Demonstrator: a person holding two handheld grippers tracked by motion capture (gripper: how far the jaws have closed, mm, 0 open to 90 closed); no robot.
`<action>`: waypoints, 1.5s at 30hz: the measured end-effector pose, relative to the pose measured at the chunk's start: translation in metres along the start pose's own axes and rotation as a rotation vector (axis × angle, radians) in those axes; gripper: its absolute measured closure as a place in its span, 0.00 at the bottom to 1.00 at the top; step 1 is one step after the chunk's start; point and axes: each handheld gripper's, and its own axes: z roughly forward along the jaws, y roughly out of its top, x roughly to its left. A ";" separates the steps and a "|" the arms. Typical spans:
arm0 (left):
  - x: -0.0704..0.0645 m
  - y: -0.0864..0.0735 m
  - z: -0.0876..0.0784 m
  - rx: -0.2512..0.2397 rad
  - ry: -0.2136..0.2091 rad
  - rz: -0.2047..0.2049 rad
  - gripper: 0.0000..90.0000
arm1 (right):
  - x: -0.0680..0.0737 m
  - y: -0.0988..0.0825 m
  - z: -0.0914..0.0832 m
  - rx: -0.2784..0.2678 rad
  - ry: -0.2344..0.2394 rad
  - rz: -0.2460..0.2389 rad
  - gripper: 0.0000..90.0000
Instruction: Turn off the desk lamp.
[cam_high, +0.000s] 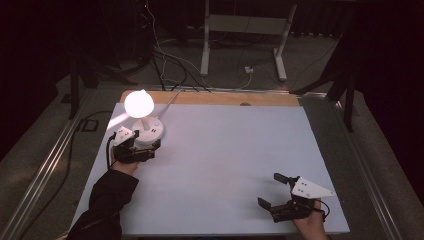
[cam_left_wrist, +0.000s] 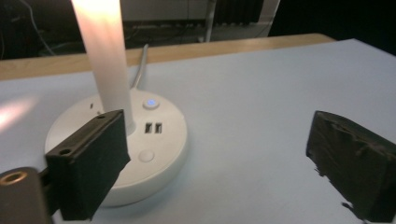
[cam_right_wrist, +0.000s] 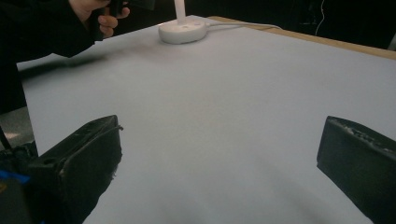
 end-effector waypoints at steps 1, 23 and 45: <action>0.002 0.000 0.002 0.003 0.027 0.001 0.10 | 0.000 0.000 0.000 0.001 0.000 0.001 0.00; 0.017 0.000 0.018 0.053 0.140 0.001 0.79 | 0.000 0.000 0.001 0.009 0.007 -0.001 0.00; 0.021 -0.005 0.038 0.111 0.143 0.049 1.00 | 0.000 -0.001 0.001 0.016 0.011 0.004 0.00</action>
